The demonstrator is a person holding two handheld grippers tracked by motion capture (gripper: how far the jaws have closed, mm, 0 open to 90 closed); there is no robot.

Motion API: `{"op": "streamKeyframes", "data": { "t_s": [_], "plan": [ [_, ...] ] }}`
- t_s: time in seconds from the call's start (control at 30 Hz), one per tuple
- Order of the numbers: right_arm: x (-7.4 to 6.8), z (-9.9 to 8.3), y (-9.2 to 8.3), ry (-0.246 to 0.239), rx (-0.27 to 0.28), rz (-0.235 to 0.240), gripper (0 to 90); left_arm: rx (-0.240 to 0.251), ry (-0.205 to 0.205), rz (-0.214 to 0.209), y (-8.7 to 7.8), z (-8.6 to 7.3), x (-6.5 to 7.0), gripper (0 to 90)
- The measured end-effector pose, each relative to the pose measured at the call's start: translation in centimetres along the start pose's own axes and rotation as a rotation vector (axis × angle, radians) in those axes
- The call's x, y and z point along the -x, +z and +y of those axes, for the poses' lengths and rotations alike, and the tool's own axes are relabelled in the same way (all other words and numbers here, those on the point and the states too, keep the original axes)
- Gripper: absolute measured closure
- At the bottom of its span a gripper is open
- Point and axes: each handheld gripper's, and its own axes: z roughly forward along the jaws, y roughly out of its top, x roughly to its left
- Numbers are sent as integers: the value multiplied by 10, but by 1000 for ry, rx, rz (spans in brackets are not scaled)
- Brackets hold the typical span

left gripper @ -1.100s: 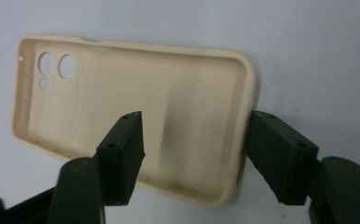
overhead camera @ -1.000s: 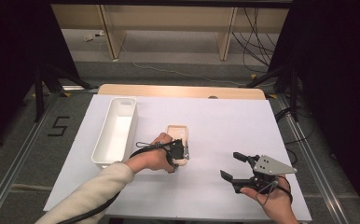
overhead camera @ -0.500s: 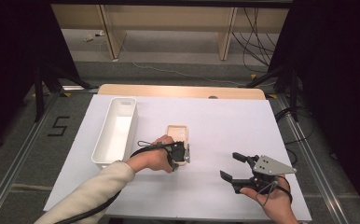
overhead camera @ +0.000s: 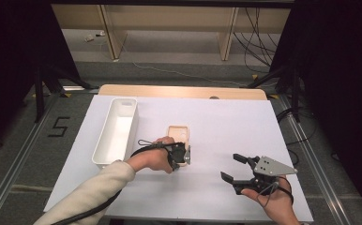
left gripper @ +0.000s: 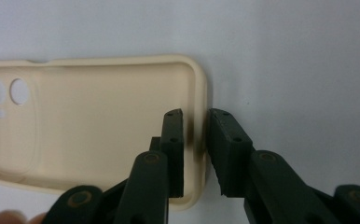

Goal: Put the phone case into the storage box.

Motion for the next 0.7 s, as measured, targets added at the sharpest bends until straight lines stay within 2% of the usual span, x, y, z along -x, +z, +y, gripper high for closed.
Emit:
{"op": "streamKeyframes", "data": {
  "t_s": [0.07, 0.1, 0.13, 0.17, 0.2, 0.27, 0.47, 0.67, 0.7],
  "plan": [
    [0, 0, 0, 1, -3, -4, 228, 4, 1, -8, 0, 0, -1, 771],
    [1, 0, 1, -18, 19, -12, 228, 4, 2, -10, 0, 0, -1, 776],
    [1, 0, 2, -17, 25, -15, 228, 0, 7, -9, 0, 0, -1, 783],
    [1, 1, -1, -20, -6, -15, 229, -3, 9, -8, 0, 1, -2, 794],
    [1, 0, 2, -17, 24, -2, 230, -7, 11, -10, 0, 1, -2, 796],
    [1, 0, 2, -19, 24, -14, 230, -15, 14, -19, 0, 3, -2, 800],
    [1, -1, 2, -18, 21, -10, 231, -31, 27, -12, 0, 5, -1, 815],
    [1, 0, 2, -23, 22, -9, 231, -22, 8, -1, 0, 4, 3, 838],
    [1, -1, 2, -12, 18, -8, 231, -17, 8, 1, 0, 3, 2, 838]
  ]
}}
